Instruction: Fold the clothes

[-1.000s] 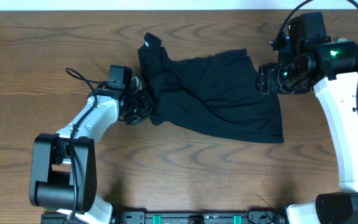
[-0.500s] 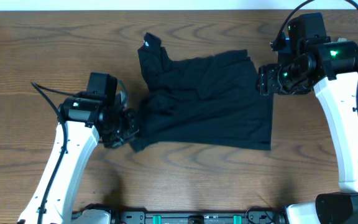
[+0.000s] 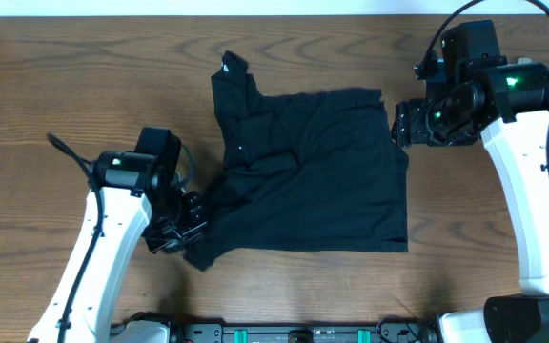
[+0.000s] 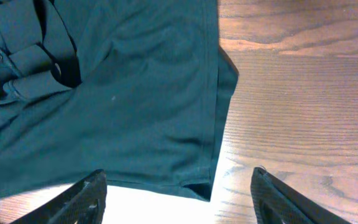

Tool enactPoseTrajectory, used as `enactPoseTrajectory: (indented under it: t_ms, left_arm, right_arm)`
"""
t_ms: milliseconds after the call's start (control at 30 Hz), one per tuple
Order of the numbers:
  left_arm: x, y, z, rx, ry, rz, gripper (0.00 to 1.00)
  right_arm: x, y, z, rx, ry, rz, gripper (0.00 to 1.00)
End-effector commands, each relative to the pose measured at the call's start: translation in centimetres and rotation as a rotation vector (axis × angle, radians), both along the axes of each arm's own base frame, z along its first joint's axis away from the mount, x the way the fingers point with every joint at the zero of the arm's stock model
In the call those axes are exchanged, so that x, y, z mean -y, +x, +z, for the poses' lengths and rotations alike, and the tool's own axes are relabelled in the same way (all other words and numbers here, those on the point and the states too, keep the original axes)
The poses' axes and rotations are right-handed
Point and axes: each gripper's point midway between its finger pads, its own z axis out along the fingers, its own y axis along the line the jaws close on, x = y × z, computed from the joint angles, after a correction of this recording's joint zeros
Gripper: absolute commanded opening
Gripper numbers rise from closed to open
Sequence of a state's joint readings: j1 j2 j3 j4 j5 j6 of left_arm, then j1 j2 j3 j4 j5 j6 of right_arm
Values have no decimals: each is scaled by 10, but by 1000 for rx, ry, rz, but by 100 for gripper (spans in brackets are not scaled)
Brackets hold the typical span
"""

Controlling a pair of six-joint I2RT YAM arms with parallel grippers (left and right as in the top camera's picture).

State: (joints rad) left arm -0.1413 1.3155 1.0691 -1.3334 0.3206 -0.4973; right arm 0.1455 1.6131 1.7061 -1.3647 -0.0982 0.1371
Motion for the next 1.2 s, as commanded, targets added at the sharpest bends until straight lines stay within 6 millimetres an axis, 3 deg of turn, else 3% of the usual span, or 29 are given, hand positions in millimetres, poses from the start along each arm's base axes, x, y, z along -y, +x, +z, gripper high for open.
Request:
enactPoseTrajectory:
  t_ms: [0, 67, 200, 467, 667, 933, 1067, 1167]
  left_arm:
    - [-7, -5, 2, 27, 34, -11, 40]
    - [-10, -4, 3, 45, 52, -12, 50]
    - [-13, 8, 4, 110, 66, -34, 58]
    - [-3, 76, 6, 401, 43, -209, 64]
    - [5, 125, 3, 556, 42, -283, 64]
    - [18, 173, -32, 629, 28, -424, 70]
    - [31, 189, -52, 642, -36, -450, 70]
    - [35, 196, -68, 633, -52, -452, 70]
  right_arm:
    - [7, 4, -6, -8, -4, -8, 75]
    - [12, 8, -16, -24, -10, -28, 76]
    - [24, 18, -46, -92, -13, -79, 73]
    - [22, 35, -129, -267, 4, -77, 53]
    - [12, 51, -172, -305, 53, -40, 48]
    - [-1, 75, -206, -270, 110, -24, 46]
    - [-2, 83, -217, -259, 114, -55, 38]
    - [-2, 86, -227, -262, 113, -81, 20]
